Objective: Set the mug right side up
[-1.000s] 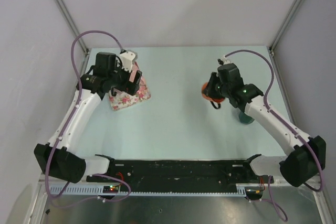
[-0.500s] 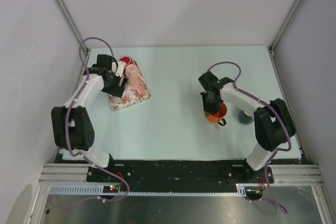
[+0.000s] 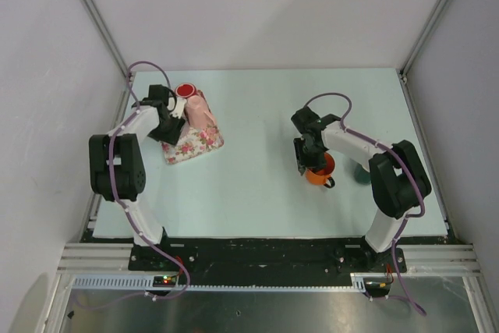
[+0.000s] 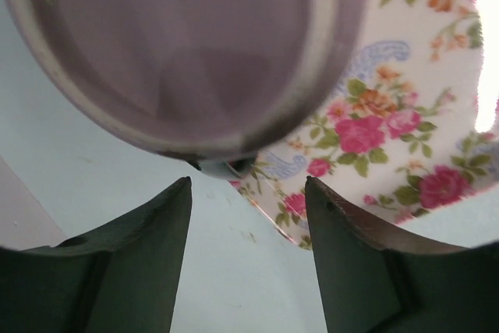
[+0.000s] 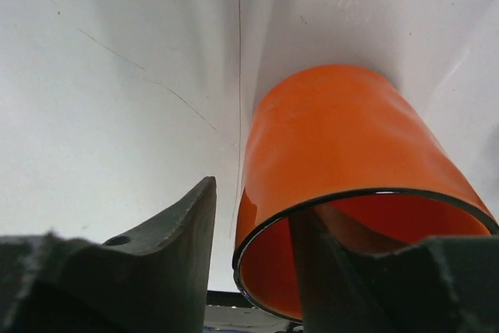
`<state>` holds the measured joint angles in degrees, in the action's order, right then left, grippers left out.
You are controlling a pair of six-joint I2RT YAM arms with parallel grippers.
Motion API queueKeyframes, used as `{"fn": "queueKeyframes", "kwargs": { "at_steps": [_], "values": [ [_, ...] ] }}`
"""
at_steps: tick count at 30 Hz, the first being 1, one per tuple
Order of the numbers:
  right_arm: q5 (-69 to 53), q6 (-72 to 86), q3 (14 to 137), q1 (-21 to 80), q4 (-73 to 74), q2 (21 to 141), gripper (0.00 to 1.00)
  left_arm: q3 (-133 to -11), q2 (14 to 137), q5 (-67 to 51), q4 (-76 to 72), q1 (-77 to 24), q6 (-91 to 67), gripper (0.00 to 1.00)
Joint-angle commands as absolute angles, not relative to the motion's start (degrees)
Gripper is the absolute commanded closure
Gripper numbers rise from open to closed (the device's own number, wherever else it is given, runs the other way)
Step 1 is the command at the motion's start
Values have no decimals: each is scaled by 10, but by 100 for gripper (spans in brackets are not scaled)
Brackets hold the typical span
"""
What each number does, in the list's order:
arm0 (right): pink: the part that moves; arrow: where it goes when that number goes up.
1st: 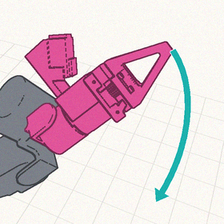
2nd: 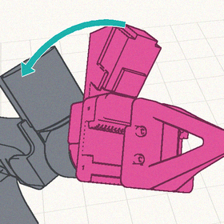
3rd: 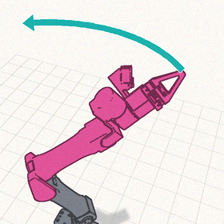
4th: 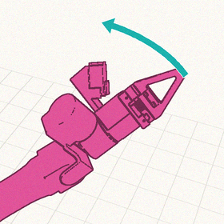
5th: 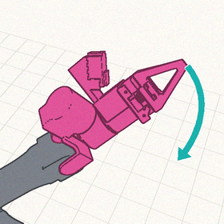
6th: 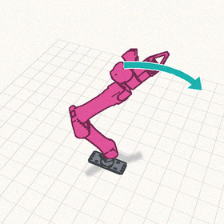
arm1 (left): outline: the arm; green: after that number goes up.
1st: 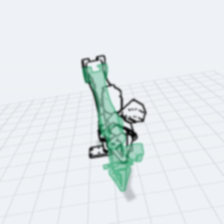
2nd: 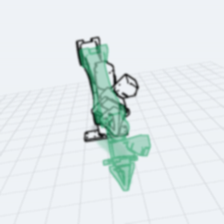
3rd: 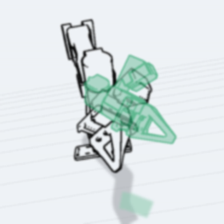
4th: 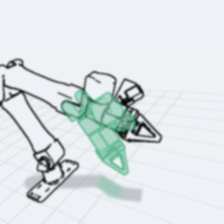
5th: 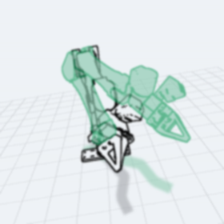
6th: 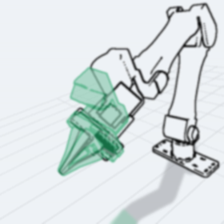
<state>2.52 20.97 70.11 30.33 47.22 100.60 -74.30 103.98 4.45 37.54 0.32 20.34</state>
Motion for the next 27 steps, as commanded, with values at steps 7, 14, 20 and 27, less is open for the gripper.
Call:
{"fn": "queueKeyframes", "kwargs": {
  "at_steps": [7,14,20,27],
  "values": [
    [11,206,733,308,492,940,39,-797,1088,22,344,25,235,46],
    [12,212,737,308,503,891,37,-808,1094,-12,337,26,230,52],
    [22,216,739,308,512,871,37,-823,1100,-37,333,28,211,76],
    [16,212,740,316,512,824,32,-782,1043,-55,334,34,194,99]
  ]
}}
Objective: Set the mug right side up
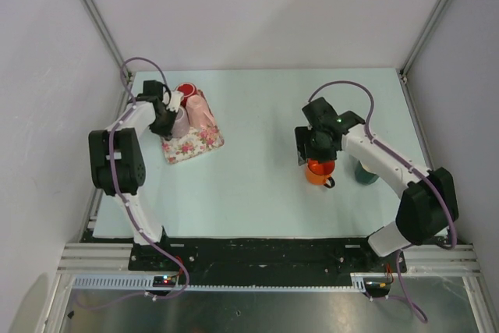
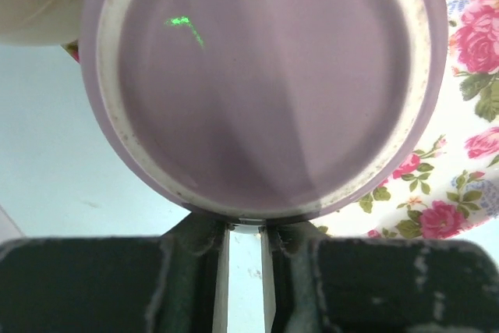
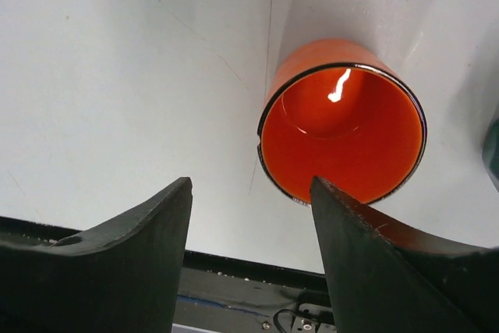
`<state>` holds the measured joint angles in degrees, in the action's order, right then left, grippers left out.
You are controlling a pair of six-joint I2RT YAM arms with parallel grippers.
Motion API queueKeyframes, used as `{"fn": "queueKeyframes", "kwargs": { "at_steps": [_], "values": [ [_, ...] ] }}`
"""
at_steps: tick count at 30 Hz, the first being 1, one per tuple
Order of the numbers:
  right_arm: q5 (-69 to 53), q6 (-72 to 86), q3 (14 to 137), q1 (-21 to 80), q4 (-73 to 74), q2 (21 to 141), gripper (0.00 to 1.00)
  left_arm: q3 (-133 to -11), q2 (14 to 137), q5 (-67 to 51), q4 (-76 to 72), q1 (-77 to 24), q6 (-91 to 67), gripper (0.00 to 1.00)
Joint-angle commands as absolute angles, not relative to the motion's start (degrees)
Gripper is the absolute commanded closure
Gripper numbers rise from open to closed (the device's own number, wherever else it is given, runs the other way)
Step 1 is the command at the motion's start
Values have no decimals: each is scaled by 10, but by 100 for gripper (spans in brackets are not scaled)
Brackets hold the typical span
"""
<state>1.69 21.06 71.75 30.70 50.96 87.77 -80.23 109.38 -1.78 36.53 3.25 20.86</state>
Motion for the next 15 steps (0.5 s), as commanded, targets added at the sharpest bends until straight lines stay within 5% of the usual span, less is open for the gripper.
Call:
{"fn": "queueKeyframes", "kwargs": {
  "at_steps": [1,9,15],
  "values": [
    [12,211,740,320,508,813,31,-771,1018,-61,334,34,191,100],
    [-122,236,728,385,301,749,4,-712,819,-173,383,33,166,100],
    [-231,368,685,410,-51,771,1,-748,719,-318,428,-24,135,100]
  ]
}}
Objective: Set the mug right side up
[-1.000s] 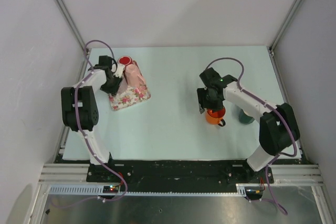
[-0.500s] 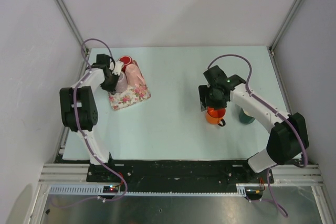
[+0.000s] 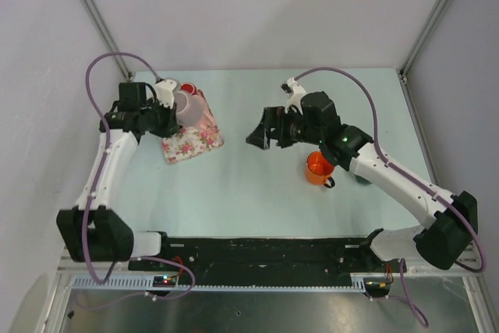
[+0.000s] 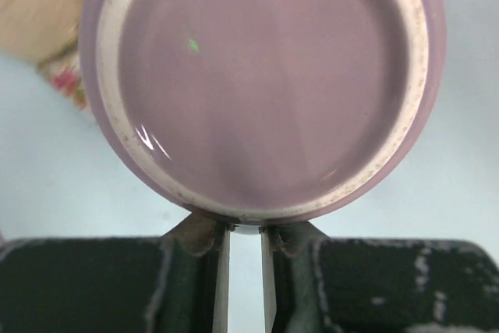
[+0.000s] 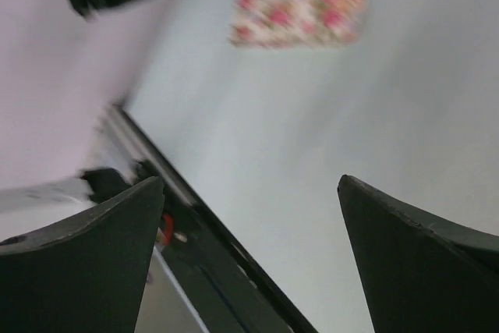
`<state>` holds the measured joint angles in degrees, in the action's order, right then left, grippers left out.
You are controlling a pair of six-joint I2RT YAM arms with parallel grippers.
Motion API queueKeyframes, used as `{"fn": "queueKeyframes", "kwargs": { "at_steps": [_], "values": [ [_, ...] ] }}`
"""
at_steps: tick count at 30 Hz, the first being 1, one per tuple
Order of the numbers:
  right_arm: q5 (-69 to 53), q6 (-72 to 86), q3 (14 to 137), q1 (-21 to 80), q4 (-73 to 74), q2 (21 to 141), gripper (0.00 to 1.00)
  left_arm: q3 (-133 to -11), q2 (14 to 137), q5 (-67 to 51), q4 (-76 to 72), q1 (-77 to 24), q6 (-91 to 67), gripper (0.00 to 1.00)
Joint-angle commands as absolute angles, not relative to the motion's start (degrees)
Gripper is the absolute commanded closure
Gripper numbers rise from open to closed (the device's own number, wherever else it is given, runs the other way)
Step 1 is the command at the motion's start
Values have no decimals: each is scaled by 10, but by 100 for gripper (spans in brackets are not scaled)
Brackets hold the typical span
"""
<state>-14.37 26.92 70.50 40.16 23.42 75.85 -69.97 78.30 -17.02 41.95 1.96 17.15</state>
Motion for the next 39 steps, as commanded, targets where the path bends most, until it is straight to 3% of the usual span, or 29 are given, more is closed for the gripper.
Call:
{"fn": "queueKeyframes", "kwargs": {
  "at_steps": [1,6,15,17,19,20,21,22,23,24,26,32,39],
  "values": [
    [-237,392,683,413,-93,782,1,-759,712,-343,432,-33,118,100],
    [-255,493,682,417,-278,826,1,-810,699,-480,435,-68,62,100],
    [-290,577,686,411,-377,868,5,-832,708,-559,436,-116,59,100],
    [-307,597,686,411,-415,875,13,-825,710,-565,436,-131,61,100],
    [-325,616,686,409,-455,881,44,-818,712,-567,435,-142,63,100],
    [-330,626,686,407,-464,882,69,-817,713,-563,436,-143,65,100],
    [-330,628,685,406,-459,881,84,-819,713,-544,435,-144,68,84],
    [-331,625,682,403,-451,876,92,-819,712,-519,436,-144,72,66],
    [-324,613,680,400,-422,871,96,-818,711,-474,436,-143,76,40],
    [-315,598,680,398,-392,861,98,-817,709,-436,436,-142,86,23],
    [-270,543,680,396,-288,838,100,-810,708,-339,439,-140,107,6],
    [14,332,747,426,134,814,100,-780,720,-37,443,-138,171,1],
    [69,275,830,435,404,951,100,-774,793,40,442,-135,164,0]
  ]
}}
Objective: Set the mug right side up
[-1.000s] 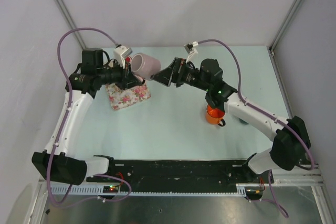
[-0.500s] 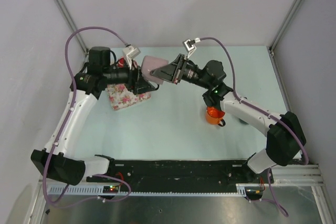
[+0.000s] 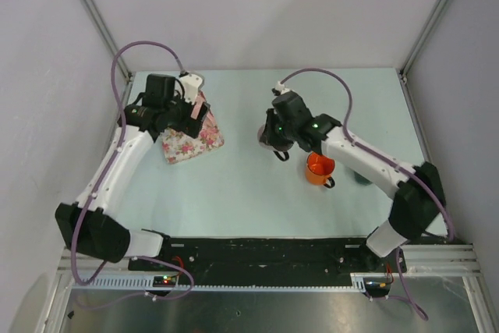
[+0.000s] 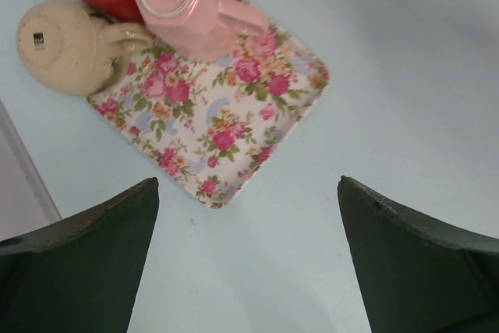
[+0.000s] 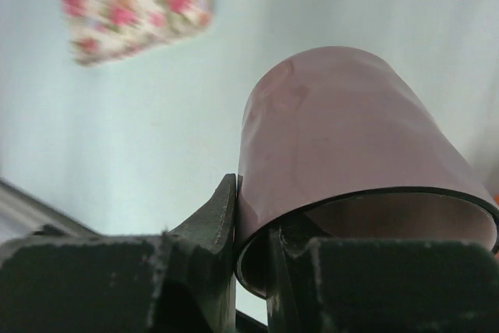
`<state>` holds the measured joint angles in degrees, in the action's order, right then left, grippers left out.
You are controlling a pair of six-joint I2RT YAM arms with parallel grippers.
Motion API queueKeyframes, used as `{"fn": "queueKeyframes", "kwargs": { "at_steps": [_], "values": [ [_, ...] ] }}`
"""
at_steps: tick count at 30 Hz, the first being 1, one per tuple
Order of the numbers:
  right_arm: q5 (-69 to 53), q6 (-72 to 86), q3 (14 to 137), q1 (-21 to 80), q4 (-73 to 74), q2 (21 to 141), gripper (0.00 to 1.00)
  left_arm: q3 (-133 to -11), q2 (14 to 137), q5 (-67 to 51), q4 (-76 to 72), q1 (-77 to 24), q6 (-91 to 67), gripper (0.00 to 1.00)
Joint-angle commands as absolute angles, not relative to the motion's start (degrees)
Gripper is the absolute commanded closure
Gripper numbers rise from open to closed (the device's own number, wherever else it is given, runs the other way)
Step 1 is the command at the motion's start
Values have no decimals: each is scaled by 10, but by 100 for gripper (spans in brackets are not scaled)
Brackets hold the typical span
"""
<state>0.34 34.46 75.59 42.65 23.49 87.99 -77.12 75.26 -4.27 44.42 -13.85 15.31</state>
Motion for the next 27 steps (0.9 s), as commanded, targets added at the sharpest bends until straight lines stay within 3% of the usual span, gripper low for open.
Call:
{"fn": "queueKeyframes", "kwargs": {
  "at_steps": [1,7,14,16,20,25,27],
  "values": [
    [64,271,847,436,432,974,100,-780,805,36,441,-135,160,0],
    [87,241,904,453,514,1088,100,-832,862,-17,441,-135,161,0],
    [68,229,914,453,517,1142,100,-864,917,-59,442,-136,358,2],
    [54,227,914,450,515,1147,91,-870,931,-59,442,-136,434,3],
    [27,229,914,444,513,1131,51,-865,948,-83,442,-135,599,2],
    [-2,226,915,433,507,1059,30,-867,966,-134,442,-137,762,2],
    [-19,221,910,425,500,1021,24,-877,981,-143,443,-140,805,8]
  ]
}}
